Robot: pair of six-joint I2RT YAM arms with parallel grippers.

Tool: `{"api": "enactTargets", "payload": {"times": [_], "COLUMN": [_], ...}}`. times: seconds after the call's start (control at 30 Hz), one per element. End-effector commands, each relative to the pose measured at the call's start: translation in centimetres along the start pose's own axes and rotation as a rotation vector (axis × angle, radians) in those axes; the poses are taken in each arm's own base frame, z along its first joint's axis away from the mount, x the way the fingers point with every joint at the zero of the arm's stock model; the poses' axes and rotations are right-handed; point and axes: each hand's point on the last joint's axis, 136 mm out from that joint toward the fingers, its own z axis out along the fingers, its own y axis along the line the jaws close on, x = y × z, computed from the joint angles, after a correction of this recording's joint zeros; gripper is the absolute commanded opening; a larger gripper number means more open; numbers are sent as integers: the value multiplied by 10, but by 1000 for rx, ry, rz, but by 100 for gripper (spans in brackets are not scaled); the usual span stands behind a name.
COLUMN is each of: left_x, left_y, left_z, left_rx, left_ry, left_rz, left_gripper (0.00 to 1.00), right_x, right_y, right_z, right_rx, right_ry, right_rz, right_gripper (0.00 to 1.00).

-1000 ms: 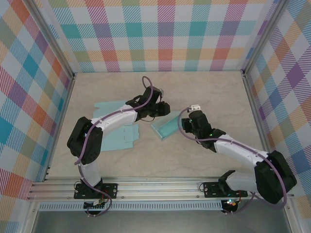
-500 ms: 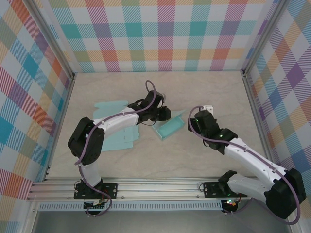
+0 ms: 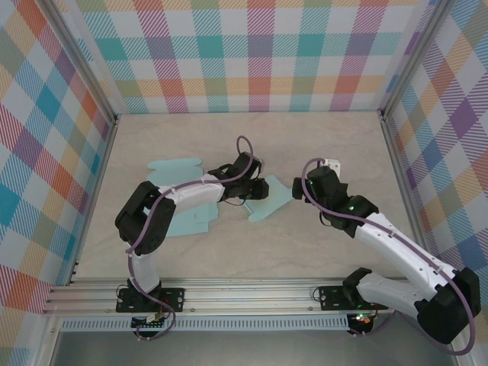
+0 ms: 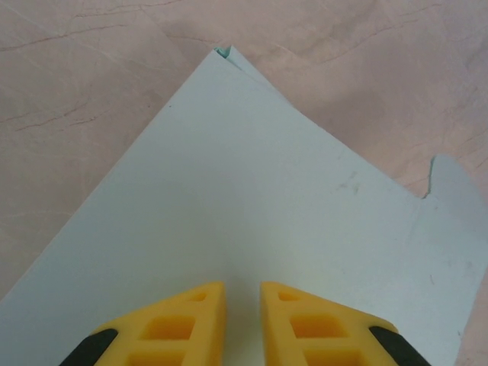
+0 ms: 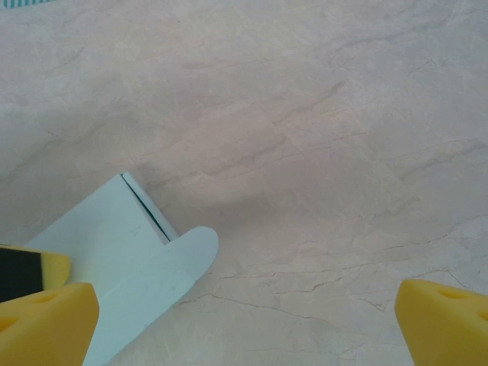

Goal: Fold the paper box

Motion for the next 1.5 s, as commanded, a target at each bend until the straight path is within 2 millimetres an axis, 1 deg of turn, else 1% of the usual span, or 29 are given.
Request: {"api": "enactTargets", "payload": {"times": [0.0,0.2,0.27,0.33,0.43,0.53,0.6,0.63,0.7,0.77,0.83,0.9,0.97,1.03,1.1,1.2,1.3,1.33,1.47], "left_x": [21,31,30,26,11,-10,-22,-29,-38,-43,-40,-37,-31,-26,-18,-9,-2,-1,3], "left_y": [13,24,26,22,9,-6,-13,-13,-8,5,21,30,40,49,56,64,67,66,65], "left_z": [15,25,24,19,4,-21,-40,-51,-68,-83,-94,-100,-102,-101,-95,-81,-67,-63,-52], "left_rx": [-55,-99,-105,-96,-64,-32,-27,-41,-87,-171,-260,-304,-347,-386,-406,-413,-399,-391,-370], "left_ry": [49,64,60,45,-5,-81,-136,-172,-219,-254,-257,-263,-255,-237,-208,-165,-124,-114,-78], "left_rz": [29,35,37,42,51,59,64,63,61,54,46,47,46,47,49,43,37,36,18], "left_gripper": [20,19,19,19,21,27,36,41,47,52,53,61,68,69,69,64,51,50,49], "right_x": [-14,-12,-10,-8,-6,-3,0,4,10,17,22,27,33,38,43,50,55,55,52], "right_y": [-1,-1,-1,-2,-3,-1,1,2,3,6,7,8,9,14,22,29,29,30,31], "right_z": [-11,-8,-5,-2,2,7,11,14,21,29,36,46,56,67,75,86,97,100,117], "right_rx": [-6,-6,-4,-1,1,-21,-47,-55,-67,-86,-102,-130,-168,-220,-285,-318,-313,-312,-301], "right_ry": [-33,-16,-5,13,45,80,119,147,199,245,286,331,382,429,474,503,524,527,523], "right_rz": [46,60,64,67,85,110,128,137,148,141,141,151,175,202,223,200,176,168,117], "right_gripper": [100,100,100,100,100,100,100,100,100,100,100,100,100,99,95,90,90,90,88]}}
